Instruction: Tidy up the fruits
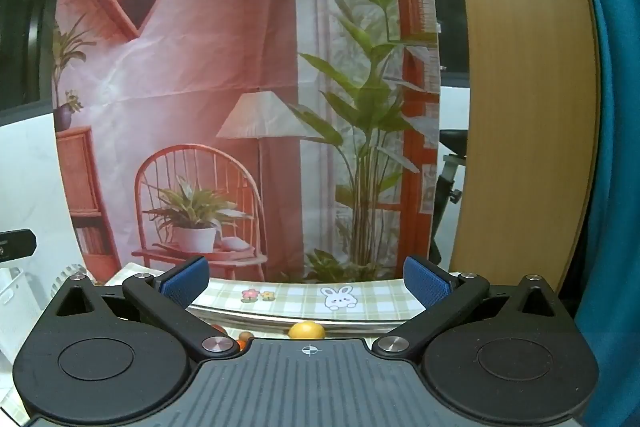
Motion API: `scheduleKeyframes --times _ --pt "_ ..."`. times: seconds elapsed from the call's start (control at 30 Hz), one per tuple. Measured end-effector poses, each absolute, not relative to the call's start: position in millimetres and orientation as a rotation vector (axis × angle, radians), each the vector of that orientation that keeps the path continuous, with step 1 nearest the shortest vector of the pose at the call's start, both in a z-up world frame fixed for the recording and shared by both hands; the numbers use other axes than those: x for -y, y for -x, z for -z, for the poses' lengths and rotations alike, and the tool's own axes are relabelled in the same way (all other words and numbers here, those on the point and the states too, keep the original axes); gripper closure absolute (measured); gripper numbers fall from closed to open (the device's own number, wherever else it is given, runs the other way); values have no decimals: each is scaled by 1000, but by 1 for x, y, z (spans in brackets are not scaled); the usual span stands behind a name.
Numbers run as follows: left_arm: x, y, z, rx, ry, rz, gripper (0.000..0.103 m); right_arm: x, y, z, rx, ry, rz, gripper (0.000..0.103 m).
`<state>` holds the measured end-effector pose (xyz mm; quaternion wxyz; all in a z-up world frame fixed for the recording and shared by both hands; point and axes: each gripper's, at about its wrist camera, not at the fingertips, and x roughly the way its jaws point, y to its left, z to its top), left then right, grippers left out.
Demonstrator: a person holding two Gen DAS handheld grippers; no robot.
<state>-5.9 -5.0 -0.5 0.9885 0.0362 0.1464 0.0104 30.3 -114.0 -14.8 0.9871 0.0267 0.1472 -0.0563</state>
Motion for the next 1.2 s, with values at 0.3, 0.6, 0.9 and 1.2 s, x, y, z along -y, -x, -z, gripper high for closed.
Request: scheduleKeyframes --times 0.3,0.6,0.9,1.2 --pt "5 9 0 -285 -80 -23 0 116 -29 13 -291 -57 116 0" --pt "6 11 -1 -275 -86 -20 0 118 -27 11 -281 -63 115 0" --pt "6 13 -2 -269 -86 -11 0 117 -23 12 -272 -67 118 0" --pt "6 14 -1 -269 -89 -8 0 116 -23 10 -272 -67 115 0"
